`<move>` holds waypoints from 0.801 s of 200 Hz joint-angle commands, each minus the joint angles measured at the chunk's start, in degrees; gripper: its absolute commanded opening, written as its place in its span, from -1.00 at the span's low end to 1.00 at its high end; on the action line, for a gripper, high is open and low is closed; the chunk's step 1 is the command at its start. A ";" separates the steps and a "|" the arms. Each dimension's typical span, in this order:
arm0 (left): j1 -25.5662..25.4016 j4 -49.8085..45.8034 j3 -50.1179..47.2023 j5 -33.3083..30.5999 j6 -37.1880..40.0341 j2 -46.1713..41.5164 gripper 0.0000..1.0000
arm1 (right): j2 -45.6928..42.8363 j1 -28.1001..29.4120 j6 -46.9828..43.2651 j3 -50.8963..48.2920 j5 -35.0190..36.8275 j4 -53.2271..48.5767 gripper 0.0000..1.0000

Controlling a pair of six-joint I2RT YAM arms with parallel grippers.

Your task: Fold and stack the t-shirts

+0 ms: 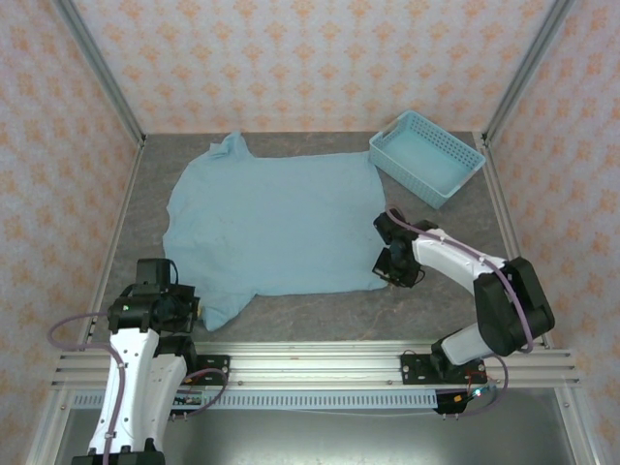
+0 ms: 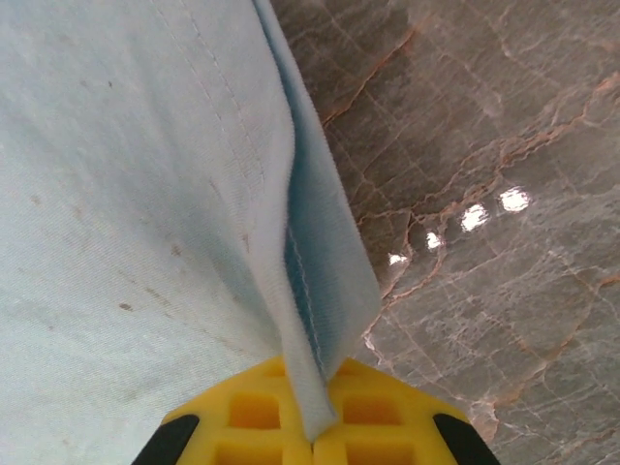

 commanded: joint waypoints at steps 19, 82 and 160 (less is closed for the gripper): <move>-1.41 -3.50 1.30 1.35 1.00 0.15 -1.00 | -3.88 -0.17 2.02 -1.50 -1.18 -4.88 -0.99; -5.38 -1.94 3.41 1.15 7.28 7.25 -1.00 | -12.74 -4.90 3.35 -8.97 -2.23 -5.75 -0.17; -7.13 0.50 5.21 -0.80 8.93 12.92 -1.00 | -16.09 -5.05 9.59 -13.59 -6.51 0.05 -0.15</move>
